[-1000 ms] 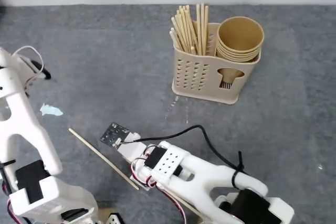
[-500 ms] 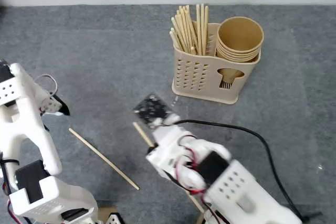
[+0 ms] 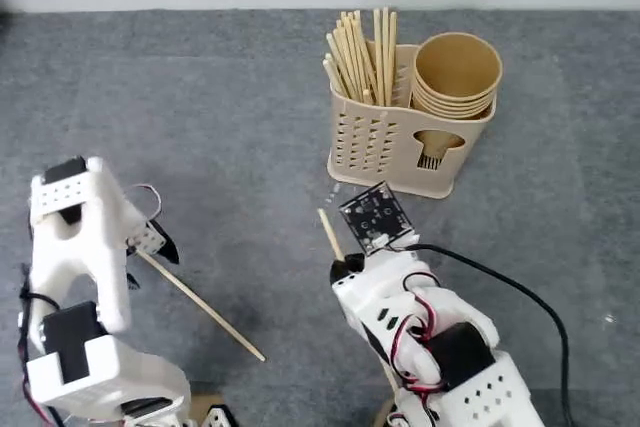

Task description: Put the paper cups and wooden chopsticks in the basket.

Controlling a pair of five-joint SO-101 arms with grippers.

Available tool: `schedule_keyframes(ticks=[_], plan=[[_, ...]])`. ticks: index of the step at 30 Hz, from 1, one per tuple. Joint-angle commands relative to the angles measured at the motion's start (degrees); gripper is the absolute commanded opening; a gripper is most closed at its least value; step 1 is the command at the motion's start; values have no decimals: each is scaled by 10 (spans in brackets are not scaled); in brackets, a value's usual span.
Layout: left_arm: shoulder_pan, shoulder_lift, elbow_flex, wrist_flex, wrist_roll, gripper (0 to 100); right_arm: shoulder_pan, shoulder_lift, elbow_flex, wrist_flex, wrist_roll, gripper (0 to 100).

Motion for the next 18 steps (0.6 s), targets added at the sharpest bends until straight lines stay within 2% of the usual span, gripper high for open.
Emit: schedule_keyframes(ticks=[1, 13, 15, 18], plan=[[4, -23, 9, -38, 0, 235, 11, -15, 4, 0, 8, 8], [4, -19, 90, -163, 18, 232, 8, -16, 8, 0, 4, 8], [4, -19, 103, -176, 18, 198, 8, -16, 8, 0, 4, 8], [4, -19, 122, -189, 18, 93, 7, -16, 8, 0, 4, 8]])
